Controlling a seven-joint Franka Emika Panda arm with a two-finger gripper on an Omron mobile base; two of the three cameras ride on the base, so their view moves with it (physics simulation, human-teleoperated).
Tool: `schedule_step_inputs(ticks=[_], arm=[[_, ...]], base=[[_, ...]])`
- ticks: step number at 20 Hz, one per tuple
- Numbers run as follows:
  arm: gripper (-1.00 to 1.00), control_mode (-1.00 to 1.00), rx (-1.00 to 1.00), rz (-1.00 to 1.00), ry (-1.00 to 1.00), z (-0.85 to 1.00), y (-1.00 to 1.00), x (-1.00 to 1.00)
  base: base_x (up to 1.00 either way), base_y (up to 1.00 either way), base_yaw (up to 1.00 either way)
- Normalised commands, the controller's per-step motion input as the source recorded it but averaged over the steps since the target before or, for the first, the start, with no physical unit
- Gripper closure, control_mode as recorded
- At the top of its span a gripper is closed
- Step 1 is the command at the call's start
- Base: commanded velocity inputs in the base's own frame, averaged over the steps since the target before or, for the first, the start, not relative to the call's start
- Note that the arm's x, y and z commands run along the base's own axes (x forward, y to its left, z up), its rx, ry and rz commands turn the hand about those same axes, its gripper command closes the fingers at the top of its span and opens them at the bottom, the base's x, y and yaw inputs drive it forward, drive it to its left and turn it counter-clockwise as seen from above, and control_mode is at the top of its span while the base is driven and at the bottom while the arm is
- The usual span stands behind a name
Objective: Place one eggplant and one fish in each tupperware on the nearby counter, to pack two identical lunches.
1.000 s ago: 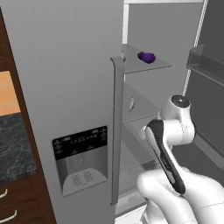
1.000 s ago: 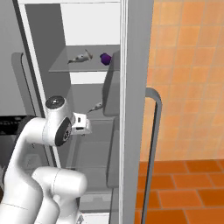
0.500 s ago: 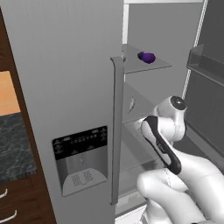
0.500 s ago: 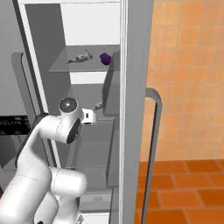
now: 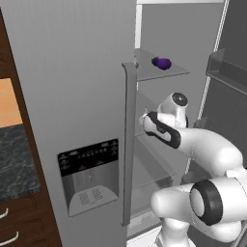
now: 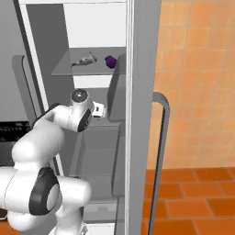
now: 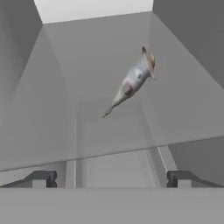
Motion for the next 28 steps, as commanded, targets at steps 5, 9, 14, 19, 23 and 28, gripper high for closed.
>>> schedule_step_inputs(ticks=[5,9,14,19,23,28], arm=[[-1.0,-1.0,0.01,-0.03,0.01,0.0,0.0,0.47],[-1.0,-1.0,0.01,0.0,-0.02,0.0,0.0,0.83],[-1.0,-1.0,0.0,-0.04,0.01,-0.27,0.0,0.69],[-1.0,-1.0,0.0,-0.07,0.05,-0.33,0.0,0.41],[-1.0,-1.0,0.0,-0.08,0.05,-0.27,0.0,0.28],[-1.0,-1.0,0.0,-0.06,0.02,-0.34,0.0,0.23]], base=[[0.0,0.0,0.0],[0.0,0.0,0.0],[0.0,0.0,0.0],[0.0,0.0,0.0],[0.0,0.0,0.0],[0.0,0.0,0.0]])
